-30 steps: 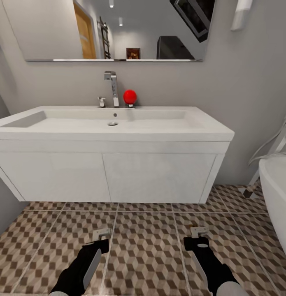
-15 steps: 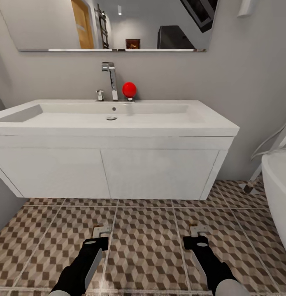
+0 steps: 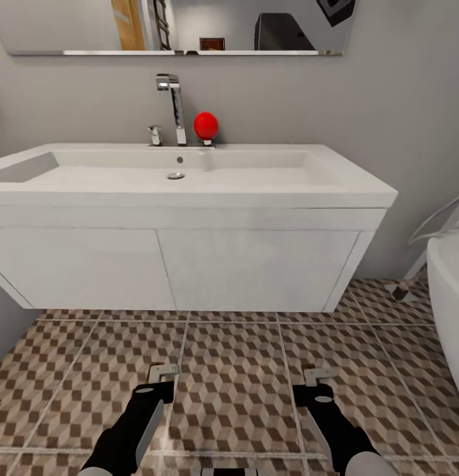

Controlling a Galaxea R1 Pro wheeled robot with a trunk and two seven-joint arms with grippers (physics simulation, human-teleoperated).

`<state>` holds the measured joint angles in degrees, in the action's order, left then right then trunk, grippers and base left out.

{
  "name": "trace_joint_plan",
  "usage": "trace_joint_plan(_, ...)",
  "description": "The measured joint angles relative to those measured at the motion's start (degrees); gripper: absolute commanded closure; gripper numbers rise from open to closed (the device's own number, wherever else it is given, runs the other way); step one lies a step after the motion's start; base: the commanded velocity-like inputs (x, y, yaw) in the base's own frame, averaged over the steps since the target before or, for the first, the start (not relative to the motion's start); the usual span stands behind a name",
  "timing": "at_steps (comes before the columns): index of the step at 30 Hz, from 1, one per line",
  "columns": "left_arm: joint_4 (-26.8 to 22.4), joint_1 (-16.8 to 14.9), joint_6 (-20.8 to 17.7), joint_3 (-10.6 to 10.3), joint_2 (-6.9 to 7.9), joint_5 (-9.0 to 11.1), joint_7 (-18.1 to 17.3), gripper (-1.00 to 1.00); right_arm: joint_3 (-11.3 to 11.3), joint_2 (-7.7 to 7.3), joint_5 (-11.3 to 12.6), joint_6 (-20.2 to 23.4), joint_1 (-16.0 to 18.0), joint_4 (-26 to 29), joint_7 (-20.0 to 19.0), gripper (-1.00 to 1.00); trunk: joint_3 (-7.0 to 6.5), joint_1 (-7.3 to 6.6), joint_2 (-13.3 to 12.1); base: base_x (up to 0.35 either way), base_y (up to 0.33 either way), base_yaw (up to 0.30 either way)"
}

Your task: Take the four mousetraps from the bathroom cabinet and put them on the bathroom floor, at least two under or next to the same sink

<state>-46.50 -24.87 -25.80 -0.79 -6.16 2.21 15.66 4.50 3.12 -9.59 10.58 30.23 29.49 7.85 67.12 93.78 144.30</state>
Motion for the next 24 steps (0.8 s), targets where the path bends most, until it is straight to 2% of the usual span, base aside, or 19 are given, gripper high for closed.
trace_joint_plan(24, 0.41, -0.02, -0.17, 0.04, 0.51, -0.01, -0.07, 1.00, -0.08, 0.07, -0.05, -0.17, 0.00, 0.19, 0.02, 1.00, 5.32, 0.62, 0.32, 0.000, 0.000, 0.000)
